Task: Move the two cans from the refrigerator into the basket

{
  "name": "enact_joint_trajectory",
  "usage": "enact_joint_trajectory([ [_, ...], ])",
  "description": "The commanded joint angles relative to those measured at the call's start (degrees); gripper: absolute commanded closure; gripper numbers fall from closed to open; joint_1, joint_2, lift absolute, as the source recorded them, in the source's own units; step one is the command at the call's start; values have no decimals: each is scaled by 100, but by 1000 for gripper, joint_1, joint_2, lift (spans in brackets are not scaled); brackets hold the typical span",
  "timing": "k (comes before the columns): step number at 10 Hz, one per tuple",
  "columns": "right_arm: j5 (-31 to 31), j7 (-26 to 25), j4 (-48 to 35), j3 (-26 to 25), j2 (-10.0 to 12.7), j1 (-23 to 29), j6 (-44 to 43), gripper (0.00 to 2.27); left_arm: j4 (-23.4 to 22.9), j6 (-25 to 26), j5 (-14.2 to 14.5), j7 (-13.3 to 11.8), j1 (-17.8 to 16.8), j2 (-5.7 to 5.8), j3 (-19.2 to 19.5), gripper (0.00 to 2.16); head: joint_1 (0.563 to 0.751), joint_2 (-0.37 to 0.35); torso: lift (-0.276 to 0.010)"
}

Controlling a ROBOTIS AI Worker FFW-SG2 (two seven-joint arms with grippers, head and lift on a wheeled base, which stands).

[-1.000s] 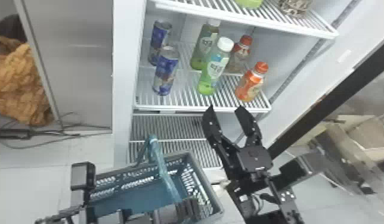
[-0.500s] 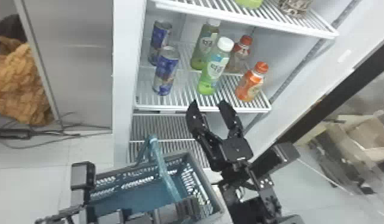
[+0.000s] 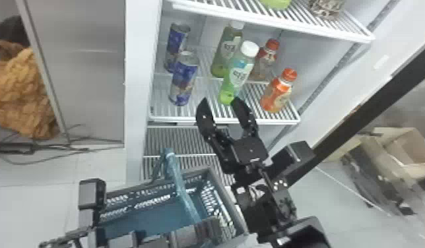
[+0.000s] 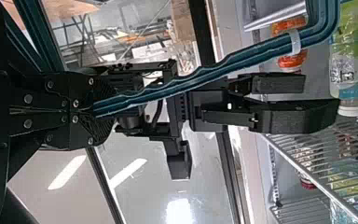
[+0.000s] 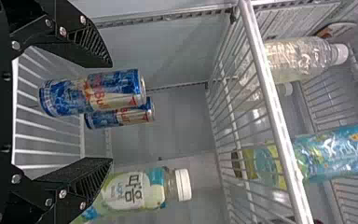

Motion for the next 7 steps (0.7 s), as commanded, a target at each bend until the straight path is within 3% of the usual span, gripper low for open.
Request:
enact_joint_trajectory([
  [1, 16, -6, 133, 85, -23, -189, 13, 317, 0, 1, 0, 0, 0, 0, 0, 1190, 695, -350, -276],
  [7, -53, -6, 878, 451, -128, -1089, 13, 332, 0, 1, -11, 8, -56, 9, -23, 1191, 695, -350, -276],
])
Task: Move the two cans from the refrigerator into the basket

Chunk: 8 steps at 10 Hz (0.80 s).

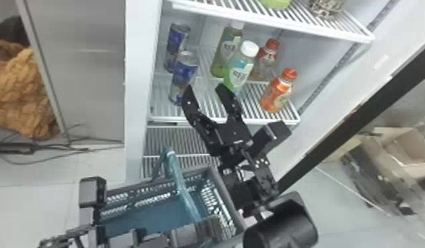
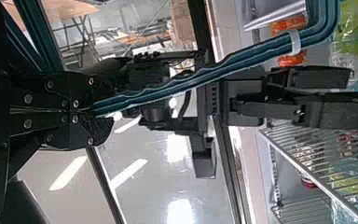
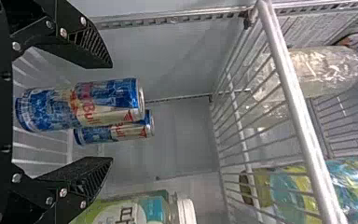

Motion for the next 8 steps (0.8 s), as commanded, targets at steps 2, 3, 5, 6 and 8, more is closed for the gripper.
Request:
enact_joint_trajectory([
  [2, -19, 0, 378, 173, -53, -419, 42, 334, 0, 0, 12, -1, -17, 4, -6, 1190, 695, -350, -276],
  [3, -76, 9, 505, 253, -70, -560, 56, 334, 0, 0, 12, 8, -17, -5, -6, 1190, 695, -350, -276],
  [5, -121, 123, 730, 288, -79, -827, 98, 341, 0, 0, 12, 8, -31, -5, -6, 1190, 695, -350, -276],
  [6, -133, 176, 828, 322, -88, -954, 140, 351, 0, 0, 12, 8, -45, 4, -17, 1190, 695, -348, -276],
  [8, -144, 203, 1011, 391, -97, -1179, 155, 363, 0, -14, 12, 8, -59, 4, -29, 1190, 695, -336, -276],
])
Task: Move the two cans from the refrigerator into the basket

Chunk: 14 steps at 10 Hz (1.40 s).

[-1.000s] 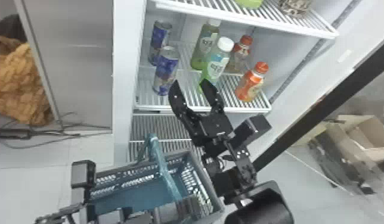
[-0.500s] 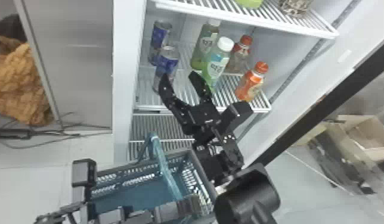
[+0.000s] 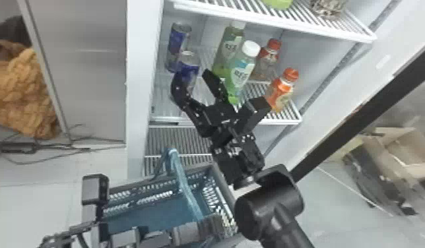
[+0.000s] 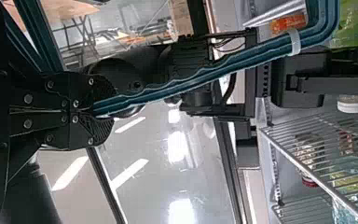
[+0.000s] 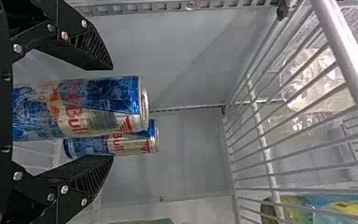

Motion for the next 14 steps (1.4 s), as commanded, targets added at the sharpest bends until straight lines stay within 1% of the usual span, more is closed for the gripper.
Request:
enact_joint_trajectory([
  [1, -76, 24, 161, 112, -16, -186, 27, 386, 0, -11, 0, 0, -7, 3, -9, 1190, 695, -331, -276],
  [4, -225, 165, 386, 249, -16, -482, 309, 682, 0, 3, 0, 0, -7, 3, -9, 1190, 695, -309, -276],
  [5, -225, 165, 357, 249, -16, -482, 323, 832, 0, -11, 0, 0, -7, 3, -9, 1190, 695, -299, -276],
  [6, -225, 165, 329, 249, -24, -467, 337, 898, 0, -11, 12, 0, -7, 12, -9, 1190, 695, -295, -276],
  [8, -270, 165, 118, 215, -59, -369, 337, 898, 0, -11, 23, 0, -7, 29, -21, 1190, 695, -293, -276],
  [11, -236, 165, -627, 9, -121, -60, 379, 898, 0, -39, 46, 0, -7, 29, -21, 1190, 695, -301, -276],
  [14, -145, 270, -1710, -413, -209, 573, 1026, 898, 0, -39, 69, 0, 7, 29, 2, 1190, 695, -313, -276],
])
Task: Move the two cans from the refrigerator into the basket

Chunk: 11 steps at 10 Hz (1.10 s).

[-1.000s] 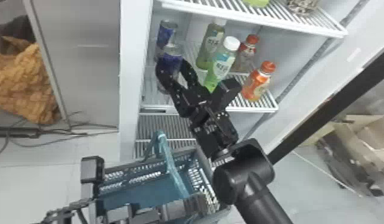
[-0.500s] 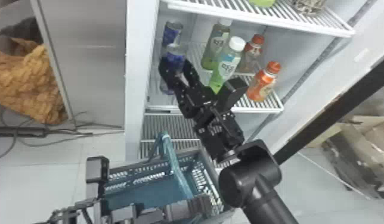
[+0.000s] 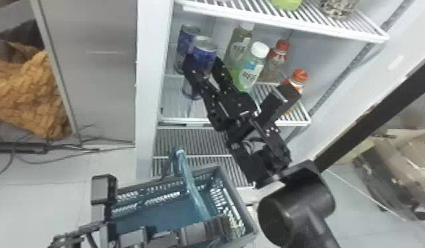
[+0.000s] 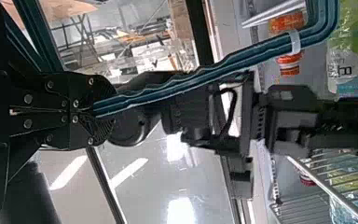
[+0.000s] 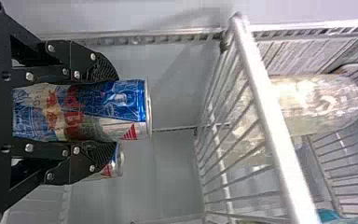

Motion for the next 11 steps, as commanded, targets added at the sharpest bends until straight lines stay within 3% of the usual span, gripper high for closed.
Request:
enact_joint_trajectory([
  [1, 69, 63, -609, -295, -29, 410, 447, 898, 0, 6, 4, 0, 12, 0, 8, 1190, 695, -322, -276],
  [11, 104, 309, -3534, -1769, 244, 2969, 2191, 898, 0, 6, -7, 0, 55, -9, 54, 1190, 695, -350, -276],
])
